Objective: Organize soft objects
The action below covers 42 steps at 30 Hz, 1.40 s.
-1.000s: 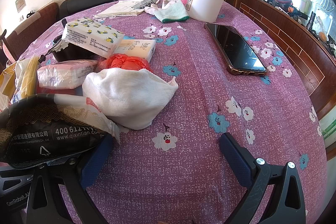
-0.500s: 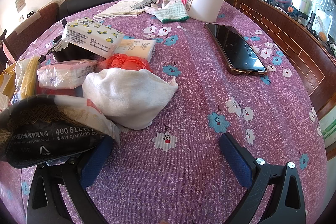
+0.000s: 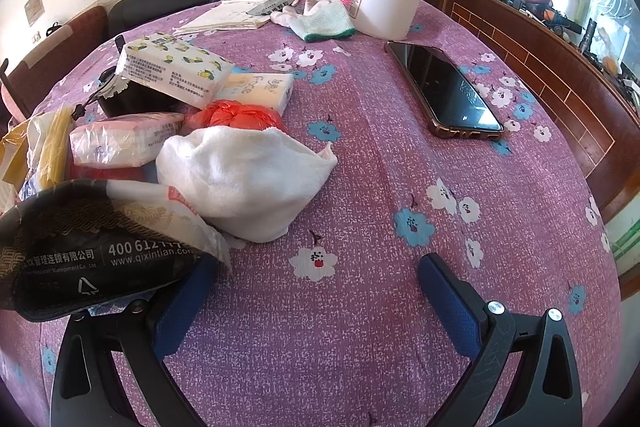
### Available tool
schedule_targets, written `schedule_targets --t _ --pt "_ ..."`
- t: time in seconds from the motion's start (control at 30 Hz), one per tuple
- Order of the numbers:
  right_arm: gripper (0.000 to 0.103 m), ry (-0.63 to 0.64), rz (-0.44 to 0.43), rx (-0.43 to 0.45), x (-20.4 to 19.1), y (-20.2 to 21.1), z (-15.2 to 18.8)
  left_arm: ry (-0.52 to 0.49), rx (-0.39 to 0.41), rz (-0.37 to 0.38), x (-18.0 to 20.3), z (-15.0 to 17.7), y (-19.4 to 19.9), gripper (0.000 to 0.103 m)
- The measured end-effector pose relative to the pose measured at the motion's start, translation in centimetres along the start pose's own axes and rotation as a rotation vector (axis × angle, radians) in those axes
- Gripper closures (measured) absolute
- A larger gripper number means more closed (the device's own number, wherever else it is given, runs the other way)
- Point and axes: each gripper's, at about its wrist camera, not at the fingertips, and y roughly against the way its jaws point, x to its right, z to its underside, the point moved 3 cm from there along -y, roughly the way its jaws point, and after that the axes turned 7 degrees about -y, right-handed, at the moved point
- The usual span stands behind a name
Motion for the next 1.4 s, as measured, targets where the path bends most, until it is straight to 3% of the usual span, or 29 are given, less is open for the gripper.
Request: schedule_targets --t 0.13,0.37,0.5,0.57,0.67,0.73,0.83,0.87,0.93,1.03,1.13,1.2,1.3,1.4 --pt "0.001 0.027 -0.023 -0.060 0.1 -0.1 -0.2 -0.047 0.121 -0.059 0.2 -0.8 2.9 0.000" --pt "0.001 0.102 -0.098 -0.164 1.4 2.2 2.2 -0.027 0.025 0.023 -0.9 -0.7 2.5 0.000" --pt "0.000 0.094 -0.196 -0.075 3.4 6.5 4.2 -0.061 0.028 0.021 -0.4 -0.2 2.4 0.000" --pt "0.000 0.072 -0.227 -0.007 4.0 8.7 4.2 -0.067 0.021 0.027 -0.1 -0.1 2.2 0.000" --pt "0.000 -0.002 -0.352 0.052 3.8 10.9 2.8 -0.080 0.000 0.025 0.3 0.2 1.7 0.000" --pt "0.000 -0.036 -0.414 0.036 2.4 10.8 1.6 -0.083 -0.023 0.029 0.4 0.4 1.4 0.000" --pt "0.003 0.029 -0.446 0.016 -1.8 9.4 0.1 -0.101 -0.043 0.029 0.3 0.6 1.5 0.000" --pt "0.007 0.071 -0.495 -0.016 -4.2 8.9 -0.2 -0.117 -0.044 0.021 0.3 0.7 1.8 0.000" --pt "0.026 0.127 -0.615 -0.106 -8.4 8.2 -0.7 -0.139 -0.035 0.002 -0.2 0.7 2.7 0.000" --pt "0.027 0.195 -0.751 -0.187 -13.8 8.1 -1.0 -0.141 -0.007 -0.032 -1.4 0.4 4.4 0.000" --pt "0.027 0.252 -0.776 -0.227 -18.3 7.2 -0.9 -0.117 0.005 -0.052 -2.8 0.2 5.6 0.000" --pt "0.027 0.264 -0.767 -0.315 -20.3 5.8 0.2 -0.100 0.001 -0.055 -3.5 0.0 5.9 0.000" --pt "0.027 0.283 -0.896 -0.479 -21.1 5.6 2.3 -0.101 -0.006 -0.047 -3.8 -0.2 5.9 0.000" --pt "0.027 0.262 -0.926 -0.403 -19.0 7.8 1.8 -0.098 -0.037 0.007 -3.2 -0.1 5.1 0.000"
